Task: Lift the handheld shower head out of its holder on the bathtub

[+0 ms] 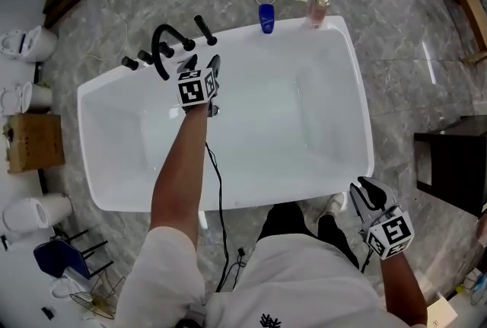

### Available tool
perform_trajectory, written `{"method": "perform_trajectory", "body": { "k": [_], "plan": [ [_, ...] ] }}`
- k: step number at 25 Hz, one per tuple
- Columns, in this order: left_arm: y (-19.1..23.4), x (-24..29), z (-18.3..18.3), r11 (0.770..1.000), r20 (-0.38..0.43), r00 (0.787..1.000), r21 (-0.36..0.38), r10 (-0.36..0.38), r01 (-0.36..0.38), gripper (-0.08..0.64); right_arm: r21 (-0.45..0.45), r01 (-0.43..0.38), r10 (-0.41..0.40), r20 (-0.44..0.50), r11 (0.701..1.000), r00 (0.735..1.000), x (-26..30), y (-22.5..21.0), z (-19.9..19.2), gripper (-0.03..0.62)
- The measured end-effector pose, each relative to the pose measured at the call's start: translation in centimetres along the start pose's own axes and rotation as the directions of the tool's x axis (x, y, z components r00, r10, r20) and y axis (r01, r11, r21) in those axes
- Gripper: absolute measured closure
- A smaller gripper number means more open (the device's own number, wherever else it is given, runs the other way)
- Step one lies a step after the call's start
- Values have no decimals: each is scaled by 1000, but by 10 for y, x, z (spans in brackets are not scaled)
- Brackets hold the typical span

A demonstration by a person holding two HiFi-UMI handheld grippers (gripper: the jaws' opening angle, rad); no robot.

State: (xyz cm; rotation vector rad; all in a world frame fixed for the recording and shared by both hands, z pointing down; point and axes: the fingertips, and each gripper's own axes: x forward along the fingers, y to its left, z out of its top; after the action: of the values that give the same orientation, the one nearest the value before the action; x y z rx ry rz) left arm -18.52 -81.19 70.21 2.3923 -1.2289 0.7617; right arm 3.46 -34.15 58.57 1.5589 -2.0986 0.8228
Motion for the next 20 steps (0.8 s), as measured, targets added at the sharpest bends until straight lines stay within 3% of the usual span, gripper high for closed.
{"method": "perform_trajectory", "body": {
  "k": [8, 20],
  "plan": [
    [39, 69, 4, 999, -17, 999, 36, 40, -39, 281, 68, 38, -34, -63, 997, 997, 24, -11, -29, 489],
    [70, 141, 7, 995, -29, 996, 57, 88, -86, 279, 115, 27, -13, -127, 993, 992, 57, -17, -59, 489]
  ]
}}
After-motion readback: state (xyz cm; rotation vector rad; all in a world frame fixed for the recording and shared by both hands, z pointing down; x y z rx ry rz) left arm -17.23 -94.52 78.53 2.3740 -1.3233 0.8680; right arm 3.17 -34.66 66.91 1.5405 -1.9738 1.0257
